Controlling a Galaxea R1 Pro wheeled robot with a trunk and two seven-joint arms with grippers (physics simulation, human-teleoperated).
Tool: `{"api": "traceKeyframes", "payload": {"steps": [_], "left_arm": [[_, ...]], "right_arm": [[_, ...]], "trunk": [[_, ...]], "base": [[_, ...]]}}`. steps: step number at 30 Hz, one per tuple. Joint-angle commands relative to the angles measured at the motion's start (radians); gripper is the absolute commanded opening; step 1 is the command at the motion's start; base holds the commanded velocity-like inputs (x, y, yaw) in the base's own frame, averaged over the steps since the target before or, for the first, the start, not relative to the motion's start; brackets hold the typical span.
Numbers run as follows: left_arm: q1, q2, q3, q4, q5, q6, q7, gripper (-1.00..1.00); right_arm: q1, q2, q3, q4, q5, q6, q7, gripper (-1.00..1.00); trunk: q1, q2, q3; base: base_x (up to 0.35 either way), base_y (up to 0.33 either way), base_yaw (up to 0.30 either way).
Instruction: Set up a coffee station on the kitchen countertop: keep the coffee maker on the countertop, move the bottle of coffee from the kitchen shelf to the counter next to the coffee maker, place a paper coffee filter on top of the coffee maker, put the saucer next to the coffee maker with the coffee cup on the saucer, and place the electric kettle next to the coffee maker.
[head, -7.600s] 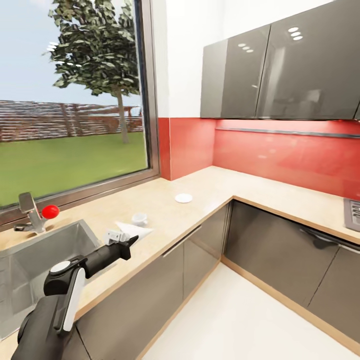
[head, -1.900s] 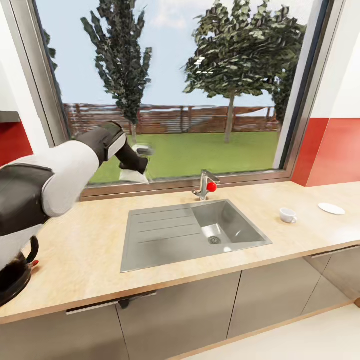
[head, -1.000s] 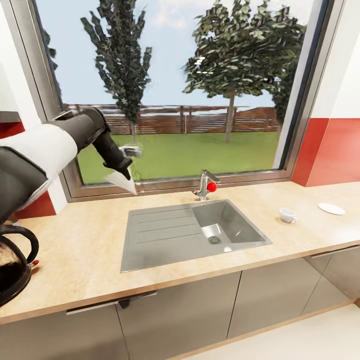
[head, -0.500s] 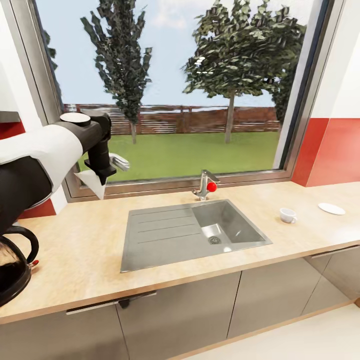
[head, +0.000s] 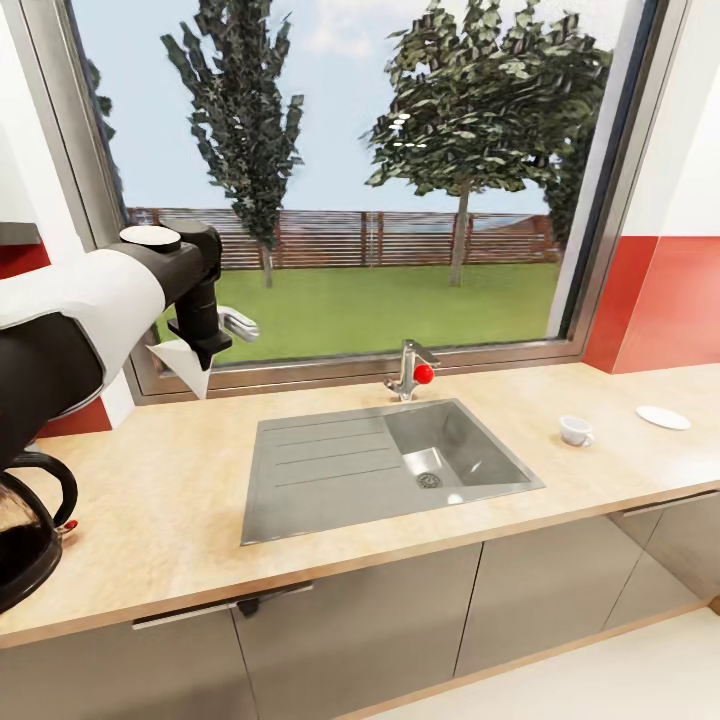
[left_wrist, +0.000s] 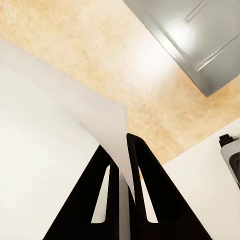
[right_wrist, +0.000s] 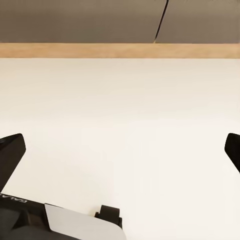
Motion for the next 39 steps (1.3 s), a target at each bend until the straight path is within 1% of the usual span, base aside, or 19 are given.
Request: {"api": "traceKeyframes", "payload": {"steps": [1,4,8,31,39], "left_arm": [[-0.001,0.0,0.003,-0.001,-0.011,0.003,-0.008,-1.0],[-0.001,0.001,0.003,-0.001,-0.011,0.003,-0.008,-1.0],[-0.001,0.0,0.003,-0.001,-0.011,0.003,-0.008,-1.0],[-0.001,0.0,0.003,-0.001,-0.011,0.003,-0.008,-1.0],[-0.001,0.001,0.003,-0.001,-0.011,0.003,-0.008,-1.0]], "right_arm": [[-0.001,0.0,-0.001,0.0,0.007,-0.003,0.001,1.0],[-0.001,0.0,0.0,0.0,0.008,-0.004,0.002,1.0],[-0.001,0.0,0.0,0.0,0.008,-0.005,-0.001,1.0],[-0.001,0.0,0.0,0.0,0.008,-0.005,-0.003,1.0],[-0.001,0.0,0.0,0.001,0.008,-0.005,-0.003,1.0]], "trunk": [[0.0,-0.001,-0.001],[0.0,-0.001,-0.001],[0.0,-0.001,-0.001],[0.0,-0.001,-0.001],[0.0,-0.001,-0.001]], "base": [[0.0,0.0,0.0],[0.0,0.0,0.0],[0.0,0.0,0.182],[0.0,0.0,0.267],[-0.019,0.021,0.087]]}}
